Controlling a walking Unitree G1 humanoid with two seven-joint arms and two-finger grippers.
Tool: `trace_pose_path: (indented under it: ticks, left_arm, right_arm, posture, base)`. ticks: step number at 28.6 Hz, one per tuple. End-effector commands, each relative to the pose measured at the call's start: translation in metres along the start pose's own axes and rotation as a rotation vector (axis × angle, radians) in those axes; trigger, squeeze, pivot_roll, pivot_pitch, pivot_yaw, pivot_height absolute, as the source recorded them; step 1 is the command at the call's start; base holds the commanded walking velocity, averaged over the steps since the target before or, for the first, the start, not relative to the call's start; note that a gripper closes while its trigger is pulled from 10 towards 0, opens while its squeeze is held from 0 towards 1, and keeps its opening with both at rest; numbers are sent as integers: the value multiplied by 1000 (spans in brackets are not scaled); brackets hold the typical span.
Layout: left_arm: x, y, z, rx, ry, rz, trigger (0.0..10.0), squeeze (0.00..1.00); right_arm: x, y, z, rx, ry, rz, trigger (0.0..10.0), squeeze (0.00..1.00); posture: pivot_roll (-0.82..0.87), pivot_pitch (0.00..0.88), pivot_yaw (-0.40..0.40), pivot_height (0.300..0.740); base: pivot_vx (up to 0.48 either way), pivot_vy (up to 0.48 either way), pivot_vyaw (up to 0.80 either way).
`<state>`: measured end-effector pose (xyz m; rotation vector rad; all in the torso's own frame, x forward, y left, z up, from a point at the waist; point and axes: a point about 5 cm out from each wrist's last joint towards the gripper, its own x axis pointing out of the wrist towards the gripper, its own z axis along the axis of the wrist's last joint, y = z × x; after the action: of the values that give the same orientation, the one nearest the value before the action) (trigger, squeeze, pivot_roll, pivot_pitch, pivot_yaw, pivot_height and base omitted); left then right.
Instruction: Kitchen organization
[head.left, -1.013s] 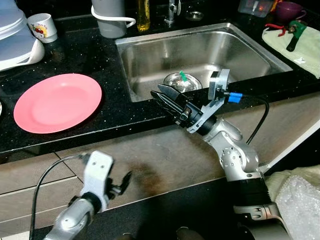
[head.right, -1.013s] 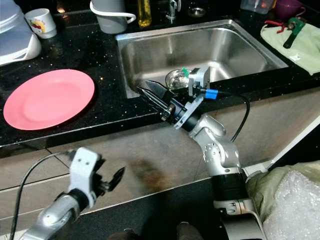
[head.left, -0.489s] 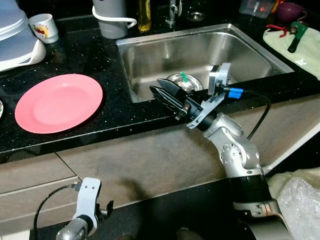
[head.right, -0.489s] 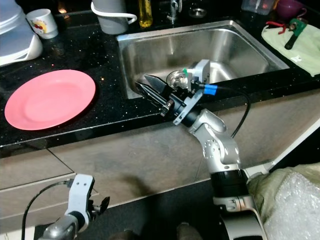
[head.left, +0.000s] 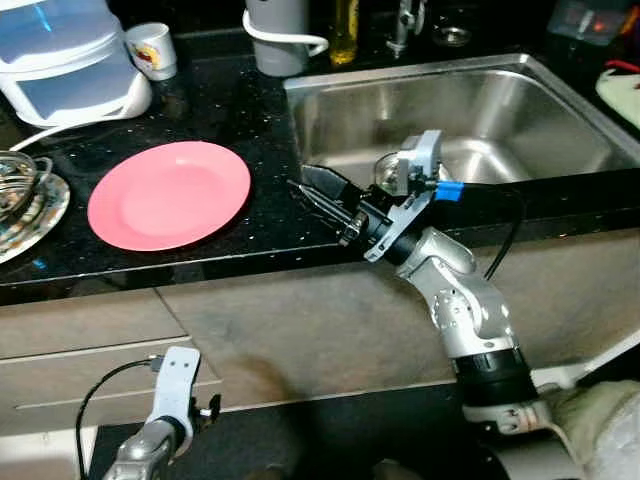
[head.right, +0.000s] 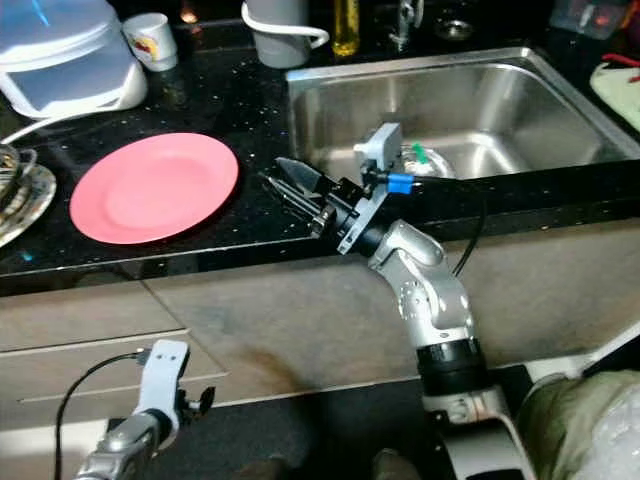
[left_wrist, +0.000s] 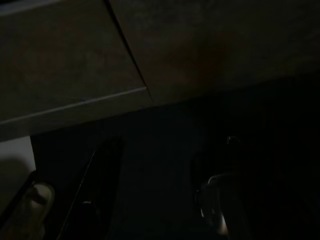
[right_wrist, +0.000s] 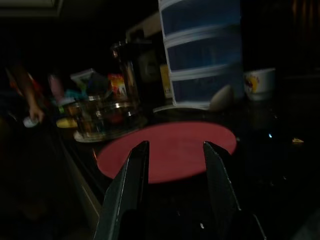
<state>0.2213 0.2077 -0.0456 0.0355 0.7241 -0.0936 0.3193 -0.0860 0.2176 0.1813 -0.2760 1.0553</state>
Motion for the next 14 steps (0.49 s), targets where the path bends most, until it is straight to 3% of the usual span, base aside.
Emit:
trace_pose_path:
  ticks: [1, 14]
  left_arm:
    - [0, 1, -5, 2, 12, 2, 10000, 0]
    - [2, -1, -10, -24, 26, -9, 10000, 0]
  right_arm:
    - [-2, 3, -7, -13, 30, 17, 10000, 0]
    - [4, 8, -8, -113, 72, 33, 10000, 0]
  posture:
    - [14, 81, 33, 740]
    - [9, 68, 39, 740]
  base:
    - [0, 0, 0]
    - [0, 0, 790]
